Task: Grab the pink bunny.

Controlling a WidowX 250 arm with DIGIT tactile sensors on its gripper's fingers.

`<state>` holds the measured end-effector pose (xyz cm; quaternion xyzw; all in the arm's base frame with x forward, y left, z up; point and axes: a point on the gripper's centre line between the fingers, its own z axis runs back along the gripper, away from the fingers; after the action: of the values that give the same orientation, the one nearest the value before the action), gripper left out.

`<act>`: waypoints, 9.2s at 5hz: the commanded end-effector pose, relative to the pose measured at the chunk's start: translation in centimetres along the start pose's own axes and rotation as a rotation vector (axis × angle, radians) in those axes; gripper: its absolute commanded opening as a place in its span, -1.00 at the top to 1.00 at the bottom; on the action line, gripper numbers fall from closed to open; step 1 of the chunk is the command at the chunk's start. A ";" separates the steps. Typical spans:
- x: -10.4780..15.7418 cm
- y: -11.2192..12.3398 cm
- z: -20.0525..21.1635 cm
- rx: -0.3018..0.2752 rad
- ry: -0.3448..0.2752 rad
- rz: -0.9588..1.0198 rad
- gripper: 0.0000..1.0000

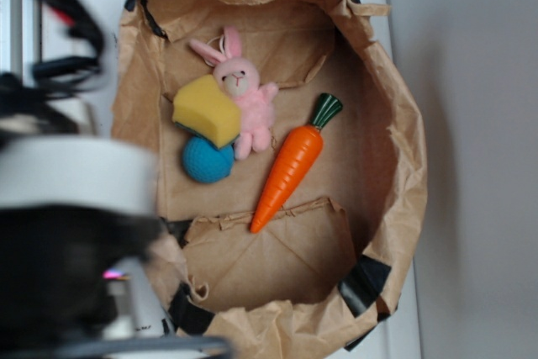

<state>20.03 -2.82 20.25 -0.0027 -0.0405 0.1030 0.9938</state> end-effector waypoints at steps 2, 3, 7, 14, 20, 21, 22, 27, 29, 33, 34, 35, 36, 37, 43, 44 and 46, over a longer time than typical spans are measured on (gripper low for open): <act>5.8 1.4 -1.2 0.044 -0.074 0.231 -1.00; 5.8 1.4 -1.2 0.044 -0.074 0.231 -1.00; 7.8 5.2 -9.0 0.141 -0.100 0.676 -1.00; 7.8 9.4 -13.1 0.119 -0.083 0.726 -1.00; 8.4 11.0 -13.4 0.105 -0.084 0.699 -1.00; 8.6 11.3 -14.2 0.103 -0.094 0.702 -1.00; 8.9 11.2 -15.6 0.112 -0.109 0.708 -1.00; 8.8 10.3 -16.8 0.108 -0.112 0.737 1.00; 8.5 9.0 -13.5 0.049 -0.081 0.734 1.00; 9.1 9.3 -7.0 -0.032 0.047 0.767 1.00; 8.5 9.8 -8.9 -0.007 0.037 0.797 -1.00; 8.0 10.0 -10.1 -0.009 -0.002 0.791 -1.00; 8.2 10.3 -11.4 -0.001 -0.018 0.800 -1.00; 8.7 10.6 -12.6 0.009 -0.031 0.778 -1.00; 7.9 10.0 -18.2 0.008 -0.068 0.738 -1.00; 7.8 9.8 -18.3 0.008 -0.074 0.734 -0.22; 7.7 9.7 -18.1 -0.003 -0.079 0.738 1.00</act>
<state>27.14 7.49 2.69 -0.0111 -0.0651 0.4669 0.8818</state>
